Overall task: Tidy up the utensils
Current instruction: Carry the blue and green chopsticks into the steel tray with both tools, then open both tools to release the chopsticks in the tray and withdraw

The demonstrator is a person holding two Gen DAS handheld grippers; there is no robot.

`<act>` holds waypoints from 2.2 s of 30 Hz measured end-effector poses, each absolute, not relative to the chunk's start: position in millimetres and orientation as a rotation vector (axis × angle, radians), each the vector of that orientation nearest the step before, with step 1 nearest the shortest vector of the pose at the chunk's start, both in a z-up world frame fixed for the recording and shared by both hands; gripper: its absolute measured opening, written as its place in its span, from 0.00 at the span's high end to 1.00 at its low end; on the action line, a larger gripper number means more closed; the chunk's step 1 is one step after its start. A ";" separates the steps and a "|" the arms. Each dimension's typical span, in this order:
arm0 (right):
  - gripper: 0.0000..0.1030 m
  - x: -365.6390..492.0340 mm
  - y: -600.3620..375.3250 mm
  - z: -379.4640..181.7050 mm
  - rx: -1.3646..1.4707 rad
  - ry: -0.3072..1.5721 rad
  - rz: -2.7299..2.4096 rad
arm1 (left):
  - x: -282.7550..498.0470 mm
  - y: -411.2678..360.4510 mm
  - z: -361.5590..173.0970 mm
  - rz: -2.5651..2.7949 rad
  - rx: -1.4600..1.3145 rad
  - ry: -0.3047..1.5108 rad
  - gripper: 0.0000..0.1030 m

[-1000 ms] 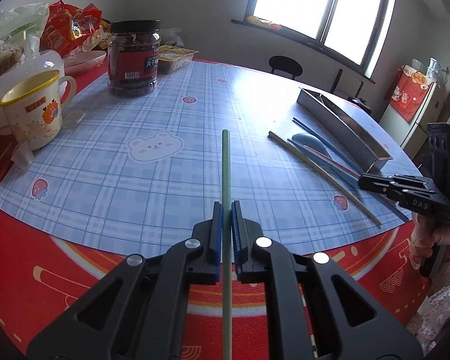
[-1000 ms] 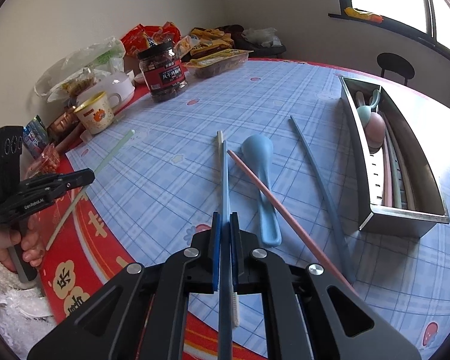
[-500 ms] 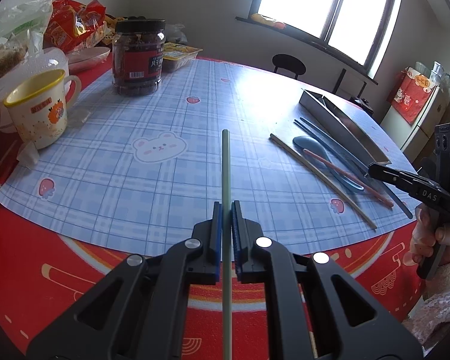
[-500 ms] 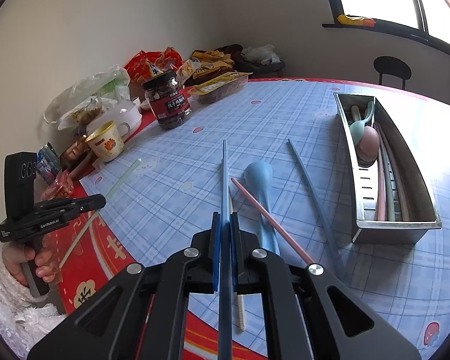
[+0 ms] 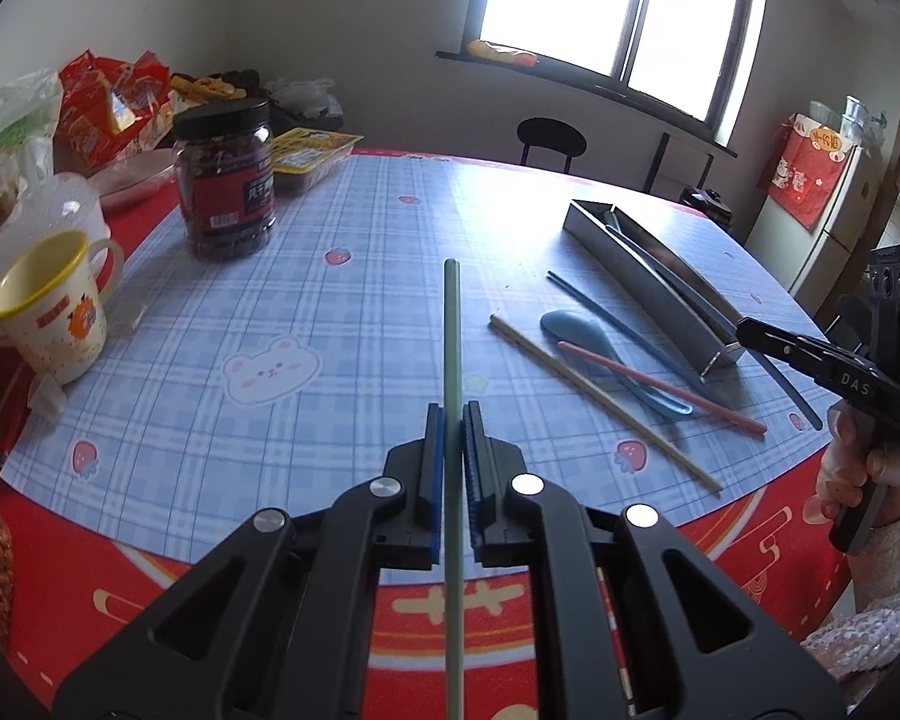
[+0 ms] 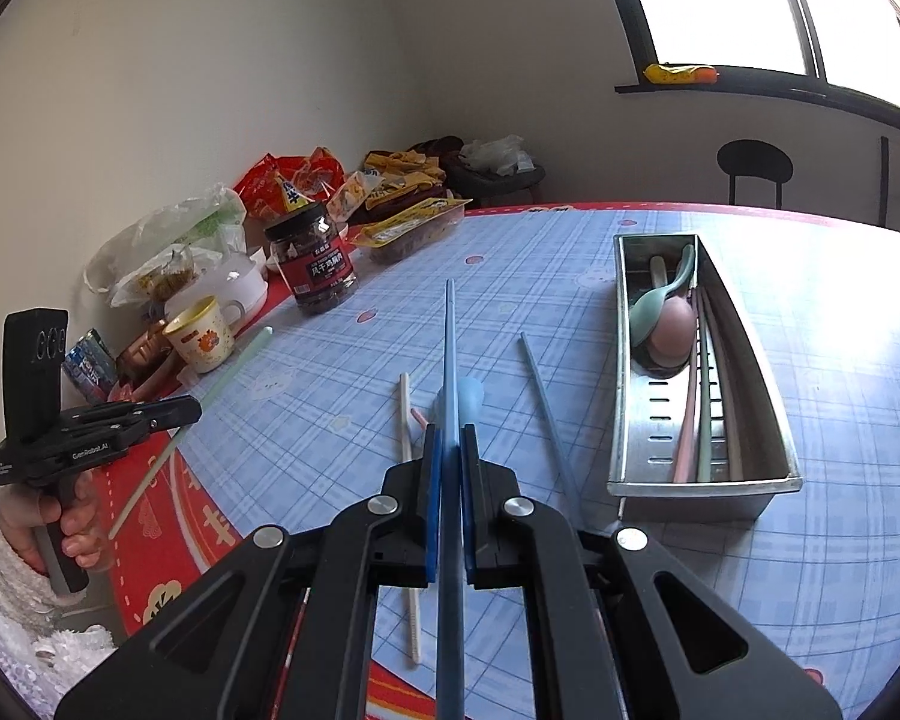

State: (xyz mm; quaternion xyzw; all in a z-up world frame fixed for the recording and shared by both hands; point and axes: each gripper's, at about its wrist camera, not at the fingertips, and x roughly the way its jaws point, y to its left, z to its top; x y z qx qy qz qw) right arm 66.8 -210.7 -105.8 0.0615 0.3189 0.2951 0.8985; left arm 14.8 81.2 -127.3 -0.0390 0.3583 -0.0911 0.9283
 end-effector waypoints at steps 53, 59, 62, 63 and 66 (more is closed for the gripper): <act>0.49 193.8 -312.1 -130.1 0.390 0.679 0.283 | 243.4 -127.9 -141.1 -0.439 -0.454 0.910 0.90; 0.19 188.3 -325.0 -117.2 0.315 0.630 0.179 | 257.2 -136.2 -153.1 -0.393 -0.579 0.930 0.90; 0.13 189.3 -336.4 -116.7 0.329 0.627 0.146 | 263.0 -144.7 -154.9 -0.380 -0.602 0.941 0.90; 0.12 189.2 -339.9 -117.0 0.341 0.629 0.141 | 265.1 -149.3 -155.4 -0.374 -0.597 0.946 0.90; 0.10 191.2 -353.5 -119.8 0.388 0.638 0.127 | 268.9 -158.9 -156.4 -0.350 -0.580 0.948 0.90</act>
